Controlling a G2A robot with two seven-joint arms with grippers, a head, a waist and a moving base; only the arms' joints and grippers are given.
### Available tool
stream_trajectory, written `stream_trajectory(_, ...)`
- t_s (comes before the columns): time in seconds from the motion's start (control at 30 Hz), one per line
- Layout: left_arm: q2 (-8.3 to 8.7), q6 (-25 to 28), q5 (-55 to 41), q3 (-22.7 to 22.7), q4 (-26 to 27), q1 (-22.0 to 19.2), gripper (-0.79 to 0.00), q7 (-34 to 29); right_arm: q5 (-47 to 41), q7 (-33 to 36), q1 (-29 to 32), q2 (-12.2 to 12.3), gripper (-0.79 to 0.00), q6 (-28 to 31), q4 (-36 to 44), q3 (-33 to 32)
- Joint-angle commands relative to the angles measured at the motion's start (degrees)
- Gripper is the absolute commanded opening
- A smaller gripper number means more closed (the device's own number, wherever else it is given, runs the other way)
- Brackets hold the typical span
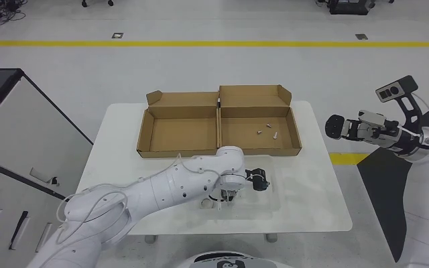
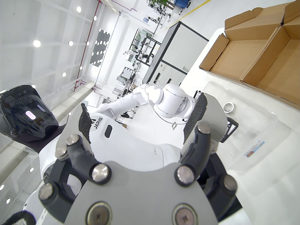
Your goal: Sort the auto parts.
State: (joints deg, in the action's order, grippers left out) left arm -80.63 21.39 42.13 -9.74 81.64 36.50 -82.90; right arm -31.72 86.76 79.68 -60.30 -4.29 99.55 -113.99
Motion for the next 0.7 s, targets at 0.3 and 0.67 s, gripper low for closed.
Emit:
stream_trajectory(0.3, 1.73, -4.1, -2.0, -1.8, 8.6, -2.6, -0.785, -4.1, 0.0, 0.0, 0.0, 0.0, 0.0, 0.0, 0.0, 0.0)
stream_trajectory(0.67, 3.13, -5.8, -0.9, -2.8, 15.5, -3.8, -0.785, -5.1, 0.0, 0.0, 0.0, 0.0, 0.0, 0.0, 0.0, 0.0)
